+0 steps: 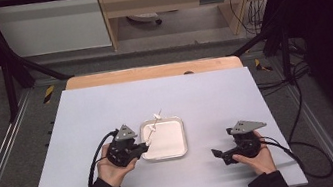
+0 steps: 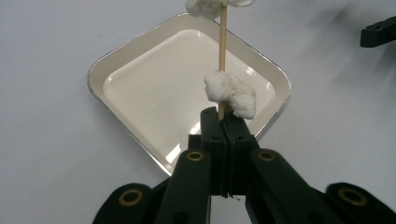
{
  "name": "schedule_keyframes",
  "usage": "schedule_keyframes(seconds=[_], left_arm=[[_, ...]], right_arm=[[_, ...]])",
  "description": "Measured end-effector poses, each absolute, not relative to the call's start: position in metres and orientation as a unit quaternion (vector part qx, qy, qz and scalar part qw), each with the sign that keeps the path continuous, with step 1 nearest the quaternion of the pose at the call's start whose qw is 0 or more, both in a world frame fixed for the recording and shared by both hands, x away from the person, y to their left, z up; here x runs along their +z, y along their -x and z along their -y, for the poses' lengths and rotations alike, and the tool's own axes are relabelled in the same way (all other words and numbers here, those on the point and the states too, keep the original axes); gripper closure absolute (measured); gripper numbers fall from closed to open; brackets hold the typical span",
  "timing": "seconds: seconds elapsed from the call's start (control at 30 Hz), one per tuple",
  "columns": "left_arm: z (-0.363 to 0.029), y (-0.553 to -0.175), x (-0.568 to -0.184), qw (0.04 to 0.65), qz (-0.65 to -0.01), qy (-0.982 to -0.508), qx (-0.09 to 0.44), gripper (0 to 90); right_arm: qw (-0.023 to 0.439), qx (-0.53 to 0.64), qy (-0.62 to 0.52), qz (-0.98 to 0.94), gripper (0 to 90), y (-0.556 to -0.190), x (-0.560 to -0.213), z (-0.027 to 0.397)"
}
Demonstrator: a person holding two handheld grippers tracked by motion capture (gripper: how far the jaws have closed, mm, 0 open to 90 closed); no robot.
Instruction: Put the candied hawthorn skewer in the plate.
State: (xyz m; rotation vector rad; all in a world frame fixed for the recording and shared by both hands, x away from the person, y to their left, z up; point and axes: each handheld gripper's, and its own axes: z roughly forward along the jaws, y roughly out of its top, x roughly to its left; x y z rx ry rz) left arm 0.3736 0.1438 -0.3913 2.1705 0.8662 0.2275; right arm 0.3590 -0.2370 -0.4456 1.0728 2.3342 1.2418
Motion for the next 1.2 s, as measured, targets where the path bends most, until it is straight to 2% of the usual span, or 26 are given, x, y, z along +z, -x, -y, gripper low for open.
schedule_keyframes(seconds=[0.27,0.6,1.2], left_arm=[[-0.128,-0.385,-0.397,0.354,-0.340,-0.868,0.074,88.5],[-0.116,-0.395,-0.415,0.297,-0.357,-0.882,0.081,88.4],[-0.110,-0.398,-0.428,0.258,-0.362,-0.892,0.084,87.9]], right_arm=[[0.140,0.428,-0.378,-0.809,0.7,-0.354,-0.451,0.250],[0.137,0.426,-0.380,-0.809,0.7,-0.353,-0.451,0.254],[0.135,0.431,-0.381,-0.807,0.8,-0.353,-0.450,0.254]])
